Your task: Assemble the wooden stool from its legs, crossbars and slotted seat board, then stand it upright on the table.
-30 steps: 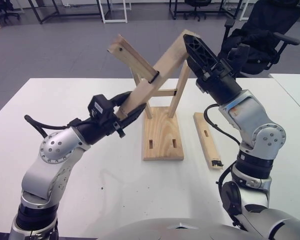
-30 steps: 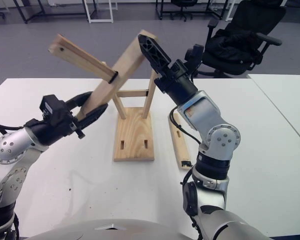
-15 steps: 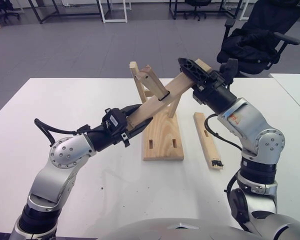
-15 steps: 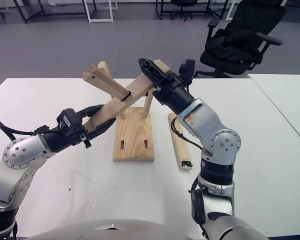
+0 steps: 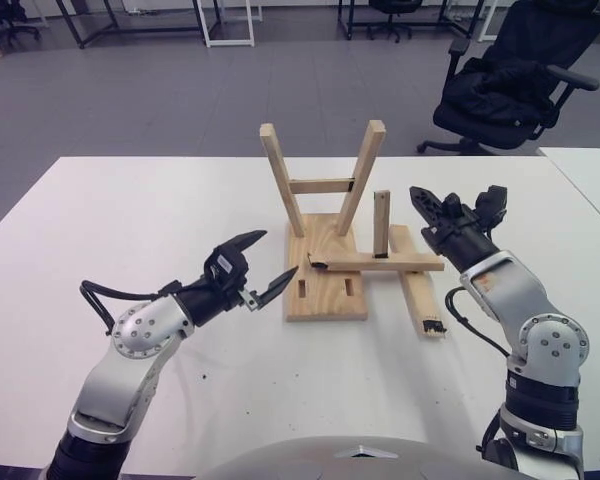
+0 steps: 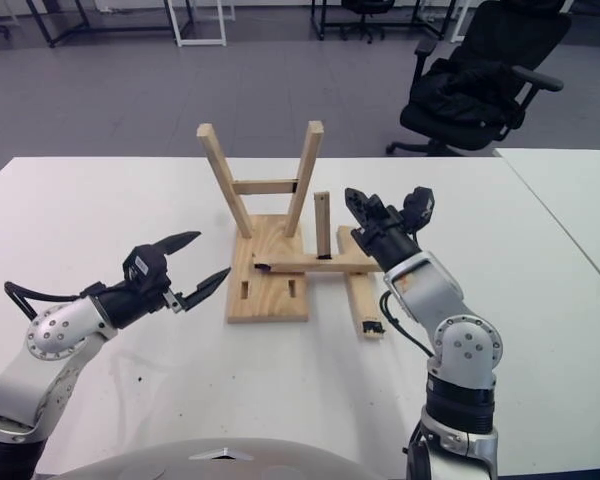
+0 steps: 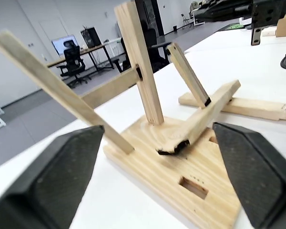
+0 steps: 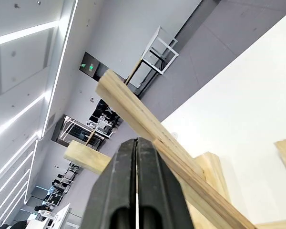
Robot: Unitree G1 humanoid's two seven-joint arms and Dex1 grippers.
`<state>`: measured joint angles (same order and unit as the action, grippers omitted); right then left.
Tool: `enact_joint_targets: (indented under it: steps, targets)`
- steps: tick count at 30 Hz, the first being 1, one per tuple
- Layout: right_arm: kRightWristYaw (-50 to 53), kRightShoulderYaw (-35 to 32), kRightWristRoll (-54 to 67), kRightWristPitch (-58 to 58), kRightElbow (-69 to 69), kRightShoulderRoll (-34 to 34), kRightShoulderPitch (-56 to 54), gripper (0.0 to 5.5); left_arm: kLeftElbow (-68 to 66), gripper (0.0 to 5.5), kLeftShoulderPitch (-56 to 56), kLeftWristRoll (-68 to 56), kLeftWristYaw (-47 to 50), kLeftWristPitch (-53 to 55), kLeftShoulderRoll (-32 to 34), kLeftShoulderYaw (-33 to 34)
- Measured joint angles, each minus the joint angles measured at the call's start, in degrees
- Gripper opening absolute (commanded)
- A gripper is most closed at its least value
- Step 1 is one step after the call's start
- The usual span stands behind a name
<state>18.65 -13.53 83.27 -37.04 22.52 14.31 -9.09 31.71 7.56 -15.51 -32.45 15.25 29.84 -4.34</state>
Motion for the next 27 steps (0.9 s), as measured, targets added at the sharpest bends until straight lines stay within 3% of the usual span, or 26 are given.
enact_joint_targets:
  steps: [5,14,19,27]
  targets:
    - [-6.2,-2.9,-6.4,0.9,-5.5,3.4,0.1,0.00,-4.4,5.37,-3.1,1.7,-2.0,-2.7,-0.7,-3.0]
    - [-13.4,-3.1,-16.1,1.8,-11.7,3.1,-0.2,0.00,-31.7,5.37,-26.6,6.3,-18.8,-4.3,-3.5,-16.2]
    - [-15.8,-2.0,-20.2,1.8,-12.9,1.9,0.0,0.00,-44.8,4.80,-35.3,7.2,-22.6,-6.5,-8.7,-17.2]
    - [-17.5,-2.0,-22.8,0.6,-13.3,0.8,0.1,0.00,-59.0,4.77,-42.9,11.4,-26.4,-8.2,-12.9,-19.7]
